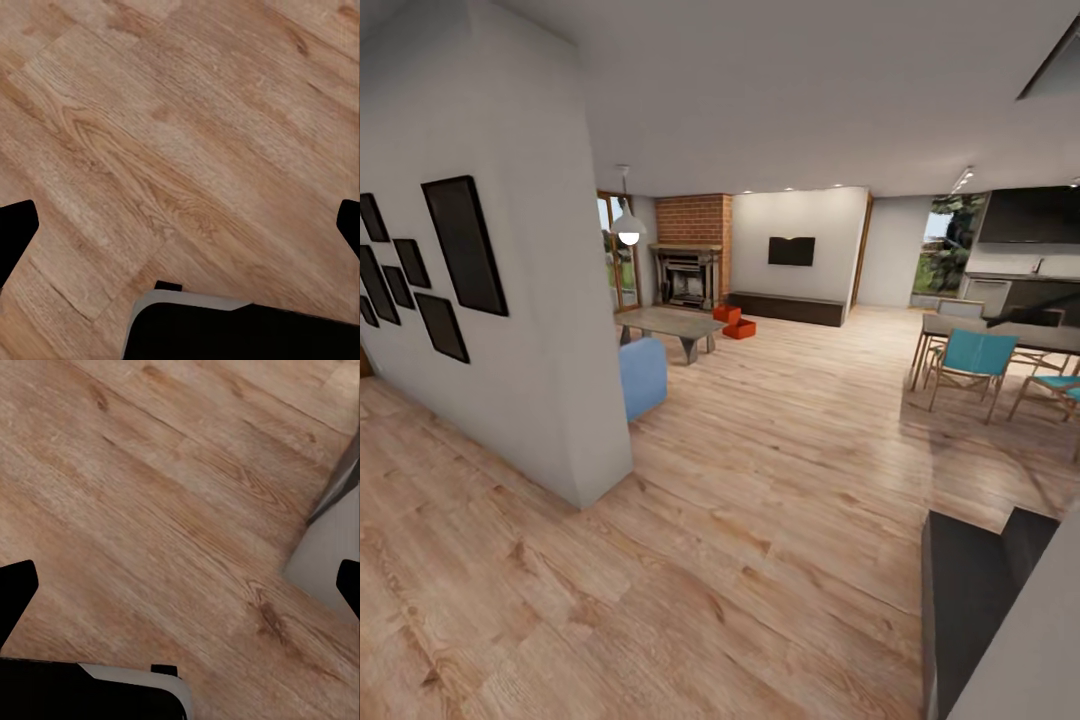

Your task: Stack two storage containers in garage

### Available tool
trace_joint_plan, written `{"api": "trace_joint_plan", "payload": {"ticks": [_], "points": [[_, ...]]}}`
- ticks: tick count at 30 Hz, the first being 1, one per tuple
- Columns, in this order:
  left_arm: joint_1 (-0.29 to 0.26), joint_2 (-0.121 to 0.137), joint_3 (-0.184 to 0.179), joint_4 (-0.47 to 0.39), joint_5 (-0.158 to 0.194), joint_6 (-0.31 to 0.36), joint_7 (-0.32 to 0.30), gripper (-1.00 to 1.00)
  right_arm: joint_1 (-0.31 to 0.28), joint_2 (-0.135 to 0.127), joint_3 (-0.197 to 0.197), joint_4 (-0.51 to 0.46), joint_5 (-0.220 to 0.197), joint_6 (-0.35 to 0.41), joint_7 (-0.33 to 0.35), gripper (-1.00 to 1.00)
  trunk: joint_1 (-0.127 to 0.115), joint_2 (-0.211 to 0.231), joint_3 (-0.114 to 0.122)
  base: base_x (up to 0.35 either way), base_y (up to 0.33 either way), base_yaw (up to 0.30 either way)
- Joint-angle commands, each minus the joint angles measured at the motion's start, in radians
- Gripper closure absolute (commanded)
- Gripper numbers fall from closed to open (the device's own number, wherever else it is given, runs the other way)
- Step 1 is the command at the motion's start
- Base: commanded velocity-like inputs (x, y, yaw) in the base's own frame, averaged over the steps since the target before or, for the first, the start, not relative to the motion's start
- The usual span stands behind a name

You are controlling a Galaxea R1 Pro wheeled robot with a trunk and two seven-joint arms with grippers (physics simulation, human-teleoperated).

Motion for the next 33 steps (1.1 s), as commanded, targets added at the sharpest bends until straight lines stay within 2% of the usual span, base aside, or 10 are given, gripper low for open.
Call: {"api": "trace_joint_plan", "payload": {"ticks": [1,12,25,33], "points": [[0.000,-0.001,-0.009,0.001,0.003,-0.003,0.007,-1.00,0.001,0.000,0.007,-0.001,0.006,0.001,-0.011,-1.00,0.001,0.000,0.000,0.325,0.074,-0.003],[0.000,-0.001,-0.009,0.001,0.002,-0.003,0.007,-1.00,0.001,0.000,0.007,-0.001,0.006,0.001,-0.010,-1.00,0.001,0.000,0.000,0.325,0.083,-0.005],[0.000,-0.001,-0.009,0.001,0.001,-0.003,0.007,-1.00,0.001,0.001,0.007,-0.001,0.006,0.001,-0.009,-1.00,0.001,0.000,0.000,0.325,0.012,-0.227],[0.000,-0.001,-0.009,0.001,0.001,-0.003,0.007,-1.00,0.001,0.001,0.008,0.000,0.006,0.000,-0.010,-1.00,0.001,0.000,0.000,0.325,0.000,-0.049]]}}
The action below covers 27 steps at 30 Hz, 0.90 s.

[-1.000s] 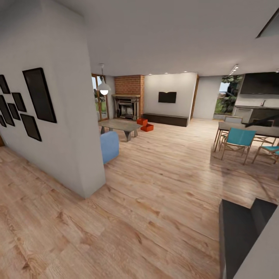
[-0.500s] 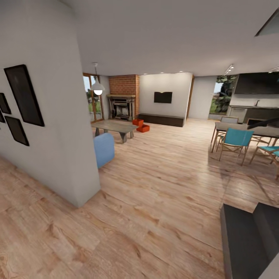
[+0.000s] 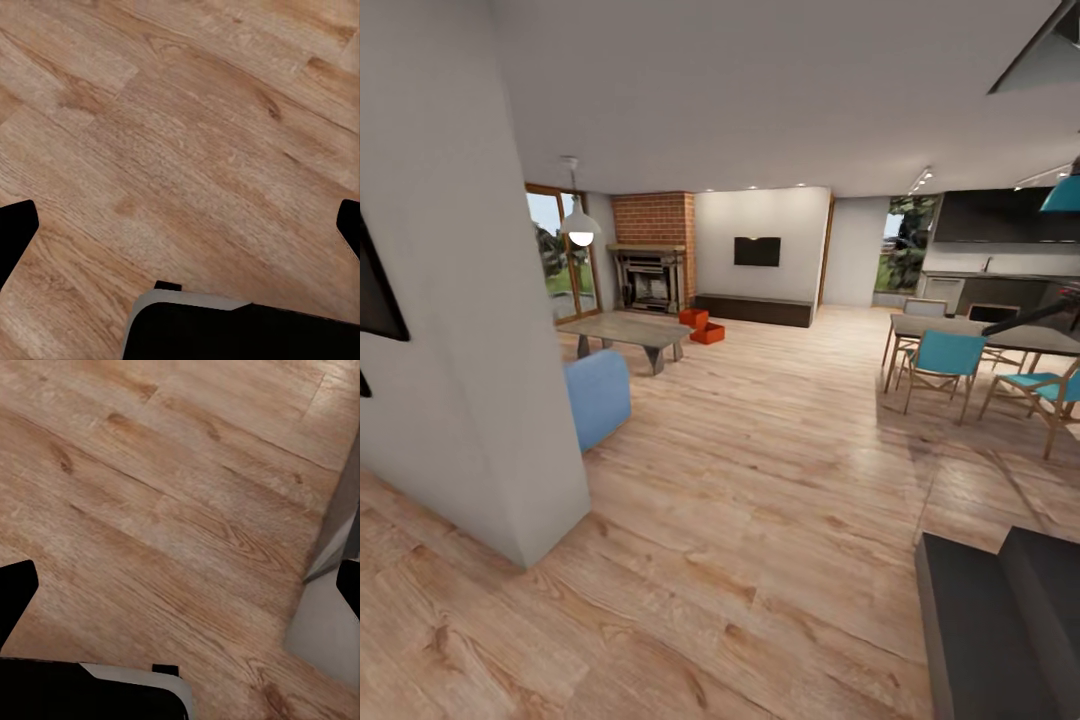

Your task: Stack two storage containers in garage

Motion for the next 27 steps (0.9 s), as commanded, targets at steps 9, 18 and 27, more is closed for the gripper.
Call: {"api": "trace_joint_plan", "payload": {"ticks": [9,18,27], "points": [[0.000,0.000,-0.009,0.001,0.003,-0.003,0.007,-1.00,0.001,-0.001,0.007,-0.002,0.006,-0.001,-0.012,-1.00,0.001,0.000,0.000,0.325,0.000,-0.002],[0.000,0.000,-0.009,0.001,0.003,-0.003,0.009,-1.00,0.001,-0.001,0.007,-0.002,0.006,0.001,-0.011,-1.00,0.001,0.000,0.000,0.326,0.000,0.000],[0.000,-0.002,-0.009,0.001,0.003,-0.003,0.009,-1.00,0.001,-0.001,0.007,-0.002,0.006,0.002,-0.010,-1.00,0.001,0.000,0.000,0.327,0.000,-0.138]]}}
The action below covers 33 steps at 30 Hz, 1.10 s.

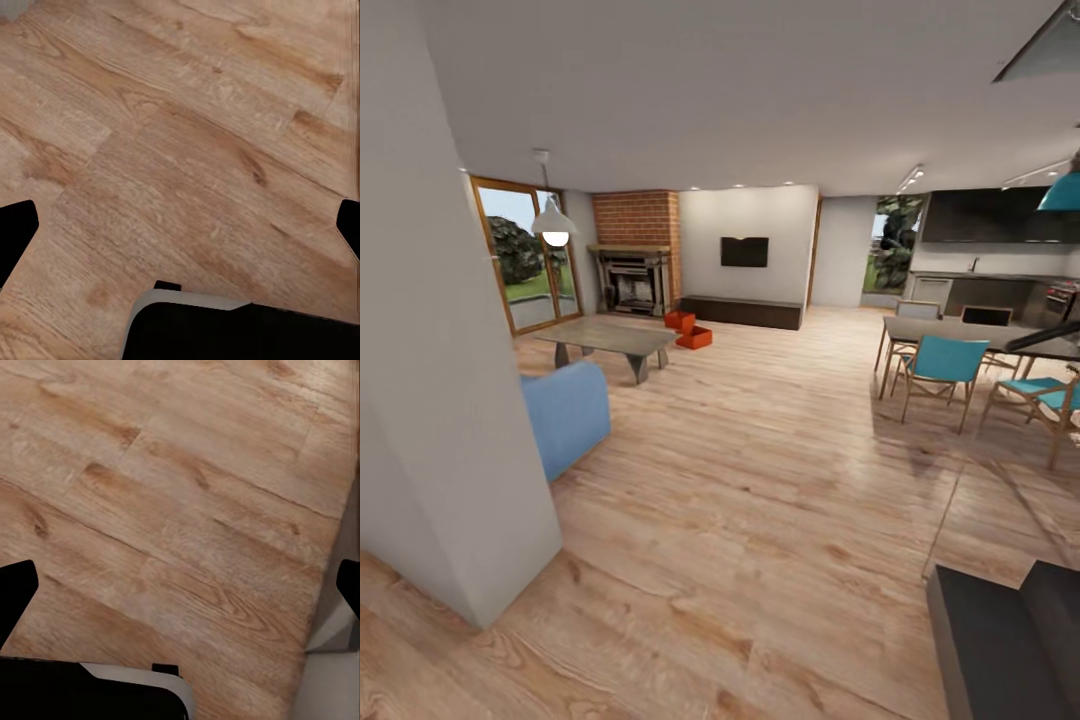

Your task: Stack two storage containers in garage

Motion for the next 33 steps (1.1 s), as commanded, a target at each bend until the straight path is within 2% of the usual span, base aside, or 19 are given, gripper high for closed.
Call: {"api": "trace_joint_plan", "payload": {"ticks": [1,13,33], "points": [[0.000,0.000,-0.009,0.001,0.003,-0.003,0.007,-1.00,0.001,0.000,0.007,-0.001,0.006,0.001,-0.010,-1.00,0.001,0.000,0.000,0.327,0.000,-0.258],[0.000,0.001,-0.009,0.001,0.003,-0.003,0.007,-1.00,0.001,-0.001,0.007,-0.001,0.006,0.001,-0.010,-1.00,0.001,0.000,0.000,0.327,0.000,-0.231],[0.000,0.001,-0.009,0.001,0.003,-0.003,0.007,-1.00,0.001,0.000,0.007,-0.001,0.006,0.001,-0.012,-1.00,0.001,0.000,0.000,0.327,0.000,-0.005]]}}
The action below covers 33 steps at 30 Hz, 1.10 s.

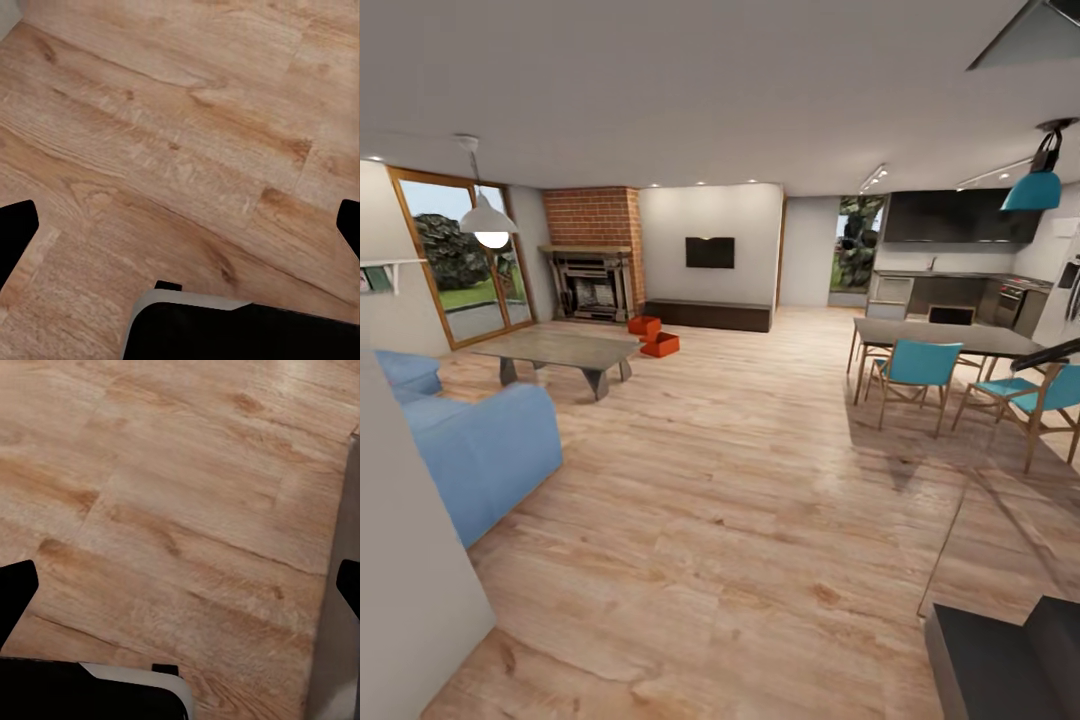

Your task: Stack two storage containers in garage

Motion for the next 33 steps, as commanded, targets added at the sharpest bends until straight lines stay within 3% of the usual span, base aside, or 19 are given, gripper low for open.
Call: {"api": "trace_joint_plan", "payload": {"ticks": [1,8,33], "points": [[0.000,0.000,-0.009,0.001,0.002,-0.003,0.007,-1.00,0.001,0.000,0.007,-0.002,0.006,0.001,-0.010,-1.00,0.001,0.000,0.000,0.327,0.000,-0.023],[0.000,0.000,-0.009,0.001,0.002,-0.003,0.007,-1.00,0.001,0.000,0.007,-0.002,0.006,0.001,-0.010,-1.00,0.001,0.000,0.000,0.327,0.000,-0.144],[0.000,0.000,-0.009,0.001,0.001,-0.002,0.007,-1.00,0.001,0.000,0.007,-0.002,0.006,0.001,-0.011,-1.00,0.001,0.000,0.000,0.327,0.000,-0.002]]}}
